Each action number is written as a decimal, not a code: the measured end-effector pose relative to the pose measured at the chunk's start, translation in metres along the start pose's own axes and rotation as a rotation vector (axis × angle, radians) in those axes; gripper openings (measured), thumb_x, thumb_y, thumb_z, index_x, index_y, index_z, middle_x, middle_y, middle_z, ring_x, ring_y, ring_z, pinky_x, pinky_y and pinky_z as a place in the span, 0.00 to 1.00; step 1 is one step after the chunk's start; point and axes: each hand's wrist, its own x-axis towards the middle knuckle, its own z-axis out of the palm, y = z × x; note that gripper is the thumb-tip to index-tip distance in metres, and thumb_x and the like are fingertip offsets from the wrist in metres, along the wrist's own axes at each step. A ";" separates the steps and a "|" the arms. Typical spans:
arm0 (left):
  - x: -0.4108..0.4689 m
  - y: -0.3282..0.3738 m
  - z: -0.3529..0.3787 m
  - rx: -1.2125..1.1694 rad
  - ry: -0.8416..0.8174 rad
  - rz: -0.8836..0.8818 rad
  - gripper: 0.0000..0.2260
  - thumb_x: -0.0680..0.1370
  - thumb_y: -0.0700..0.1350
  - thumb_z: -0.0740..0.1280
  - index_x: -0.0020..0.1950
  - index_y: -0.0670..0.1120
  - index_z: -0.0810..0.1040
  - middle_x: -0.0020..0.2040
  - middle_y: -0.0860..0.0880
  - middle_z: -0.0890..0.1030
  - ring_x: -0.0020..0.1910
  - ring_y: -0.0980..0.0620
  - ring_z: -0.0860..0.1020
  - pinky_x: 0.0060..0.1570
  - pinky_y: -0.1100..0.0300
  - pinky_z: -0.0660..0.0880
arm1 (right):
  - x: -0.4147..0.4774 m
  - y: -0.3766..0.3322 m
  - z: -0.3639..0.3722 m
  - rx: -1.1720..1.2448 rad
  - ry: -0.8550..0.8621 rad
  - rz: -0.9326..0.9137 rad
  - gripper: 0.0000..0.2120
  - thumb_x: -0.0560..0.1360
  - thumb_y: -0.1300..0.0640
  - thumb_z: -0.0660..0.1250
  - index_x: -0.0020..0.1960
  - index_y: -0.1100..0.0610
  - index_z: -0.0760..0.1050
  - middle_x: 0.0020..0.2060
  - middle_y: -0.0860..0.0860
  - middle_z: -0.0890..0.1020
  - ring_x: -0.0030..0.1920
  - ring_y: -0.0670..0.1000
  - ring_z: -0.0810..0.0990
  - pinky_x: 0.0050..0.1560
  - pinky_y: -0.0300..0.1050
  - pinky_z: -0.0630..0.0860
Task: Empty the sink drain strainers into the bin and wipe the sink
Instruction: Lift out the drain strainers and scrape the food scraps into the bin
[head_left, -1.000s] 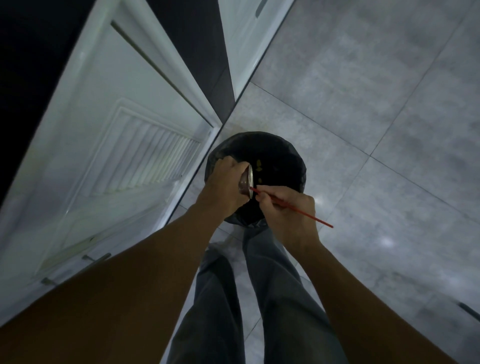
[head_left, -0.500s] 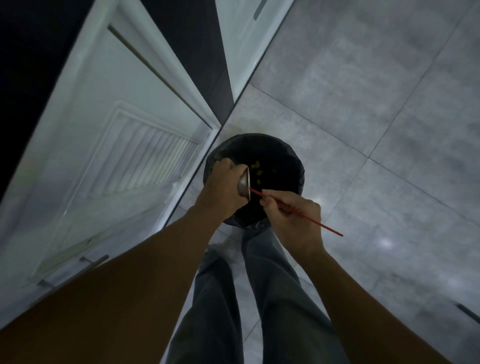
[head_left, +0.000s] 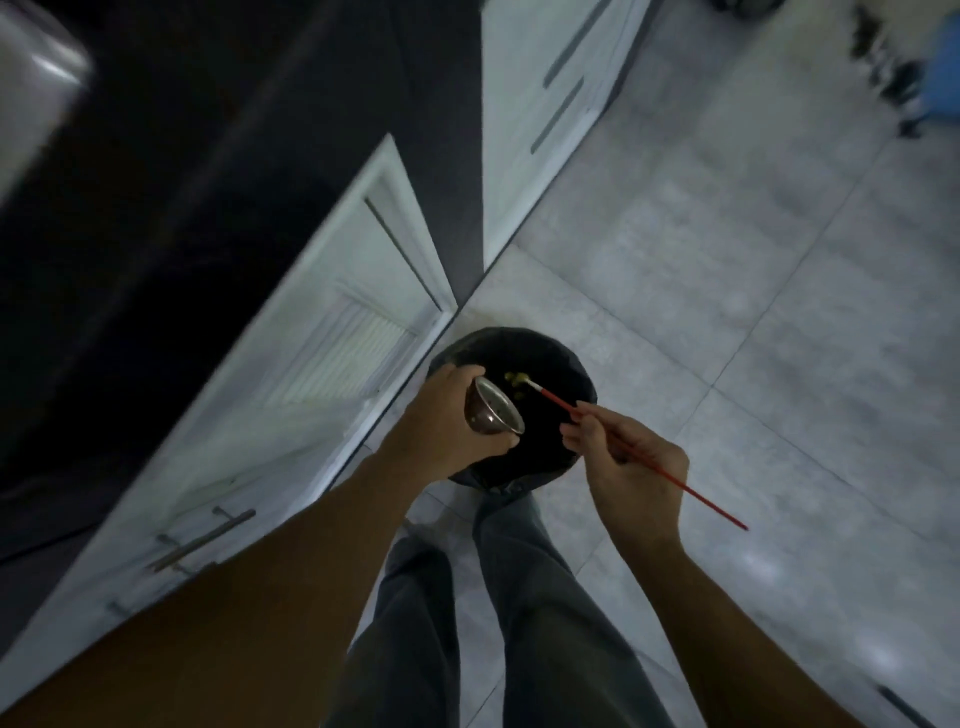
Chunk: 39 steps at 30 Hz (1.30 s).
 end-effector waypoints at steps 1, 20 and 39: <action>-0.010 0.008 -0.008 -0.019 0.021 0.016 0.40 0.65 0.59 0.80 0.73 0.51 0.68 0.68 0.52 0.71 0.67 0.52 0.71 0.64 0.56 0.73 | -0.002 -0.014 -0.005 0.013 0.003 -0.025 0.08 0.78 0.63 0.69 0.55 0.57 0.85 0.45 0.50 0.88 0.45 0.47 0.88 0.51 0.49 0.85; -0.258 0.089 -0.240 -0.453 0.764 0.067 0.35 0.61 0.53 0.82 0.66 0.53 0.76 0.55 0.55 0.83 0.51 0.63 0.82 0.52 0.66 0.79 | -0.059 -0.323 0.046 0.040 -0.272 -0.928 0.12 0.79 0.64 0.69 0.61 0.59 0.83 0.56 0.47 0.85 0.56 0.45 0.85 0.59 0.43 0.80; -0.283 -0.148 -0.326 -0.493 0.904 -0.438 0.35 0.63 0.43 0.83 0.67 0.48 0.74 0.64 0.46 0.78 0.62 0.46 0.77 0.61 0.57 0.74 | -0.110 -0.321 0.284 -0.263 -0.787 -1.045 0.13 0.77 0.74 0.65 0.57 0.65 0.82 0.47 0.60 0.85 0.42 0.55 0.84 0.48 0.31 0.75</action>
